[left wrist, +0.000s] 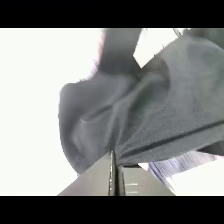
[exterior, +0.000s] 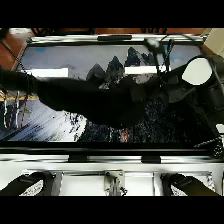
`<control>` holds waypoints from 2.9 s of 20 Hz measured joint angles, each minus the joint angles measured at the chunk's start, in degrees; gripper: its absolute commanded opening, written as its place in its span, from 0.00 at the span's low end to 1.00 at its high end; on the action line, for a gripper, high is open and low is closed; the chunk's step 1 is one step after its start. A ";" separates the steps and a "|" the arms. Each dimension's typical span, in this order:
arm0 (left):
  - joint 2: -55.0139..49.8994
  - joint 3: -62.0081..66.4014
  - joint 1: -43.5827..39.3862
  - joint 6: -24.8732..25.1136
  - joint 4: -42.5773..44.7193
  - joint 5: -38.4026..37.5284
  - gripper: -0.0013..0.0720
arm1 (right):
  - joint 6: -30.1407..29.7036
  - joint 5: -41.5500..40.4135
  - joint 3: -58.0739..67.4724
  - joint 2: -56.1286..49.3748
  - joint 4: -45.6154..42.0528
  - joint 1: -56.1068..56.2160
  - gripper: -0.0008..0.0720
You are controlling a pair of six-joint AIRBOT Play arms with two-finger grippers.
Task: Fold the shirts.
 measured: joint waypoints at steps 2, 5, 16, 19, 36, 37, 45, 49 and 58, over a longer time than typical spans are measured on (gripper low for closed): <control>-0.28 -6.62 1.66 1.44 -4.20 -2.84 0.08 | -0.39 4.04 -1.05 -1.44 -0.07 -0.07 0.11; -3.19 -17.44 2.82 5.53 -8.55 -4.59 0.08 | -1.18 3.87 -1.88 -5.38 -0.76 -0.09 0.11; -10.23 -6.62 5.40 10.25 -18.03 6.99 0.08 | -9.92 -29.22 8.15 -11.74 8.20 -0.11 0.12; -6.56 4.20 6.21 10.03 -18.23 9.05 0.08 | -11.13 -29.00 14.03 -9.94 9.49 -0.09 0.12; 13.46 2.75 7.13 0.33 -12.92 9.77 0.08 | -8.83 -0.15 15.34 -4.02 11.19 0.13 0.12; 13.60 -2.40 7.13 0.02 -12.92 10.08 0.08 | -8.66 1.27 13.16 -5.64 10.69 0.55 0.12; 13.55 -32.09 7.15 -0.02 -17.99 25.05 0.08 | -3.34 -2.43 0.70 -18.12 0.85 9.16 0.82; 13.44 -34.86 7.15 1.07 -18.84 28.98 0.08 | 1.64 0.81 2.27 -19.26 -7.98 10.21 0.82; 13.44 -35.85 7.15 2.40 -19.21 31.91 0.08 | 3.15 8.35 3.17 -17.22 -19.71 8.90 0.82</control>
